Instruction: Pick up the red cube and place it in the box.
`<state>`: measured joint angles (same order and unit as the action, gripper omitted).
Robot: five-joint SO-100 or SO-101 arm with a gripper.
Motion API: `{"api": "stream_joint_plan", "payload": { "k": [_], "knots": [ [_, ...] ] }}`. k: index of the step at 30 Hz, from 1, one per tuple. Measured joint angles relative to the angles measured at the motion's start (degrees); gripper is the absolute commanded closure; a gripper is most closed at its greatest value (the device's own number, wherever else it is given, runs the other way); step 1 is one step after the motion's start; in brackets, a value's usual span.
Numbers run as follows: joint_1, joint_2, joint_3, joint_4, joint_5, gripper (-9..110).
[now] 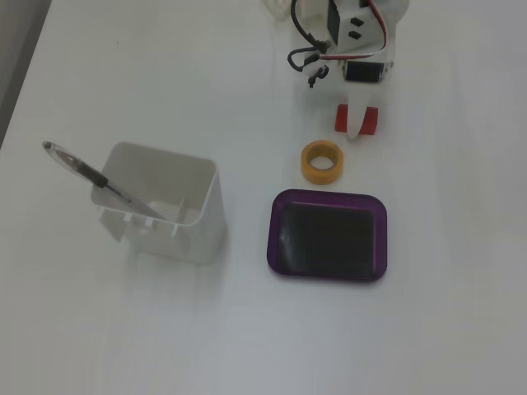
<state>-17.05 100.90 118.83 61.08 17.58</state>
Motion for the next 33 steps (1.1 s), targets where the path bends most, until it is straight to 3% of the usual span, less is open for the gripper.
{"api": "stream_joint_plan", "payload": {
  "k": [7,18,27,33],
  "knots": [
    [0.1,0.0,0.3,-0.4,-0.1,102],
    [0.3,0.0,0.2,-0.5,-0.5,102],
    [0.7,6.7,-9.2,-0.1,-5.9,102],
    [9.4,7.1,-17.8,-4.5,-10.4,102]
  ]
}}
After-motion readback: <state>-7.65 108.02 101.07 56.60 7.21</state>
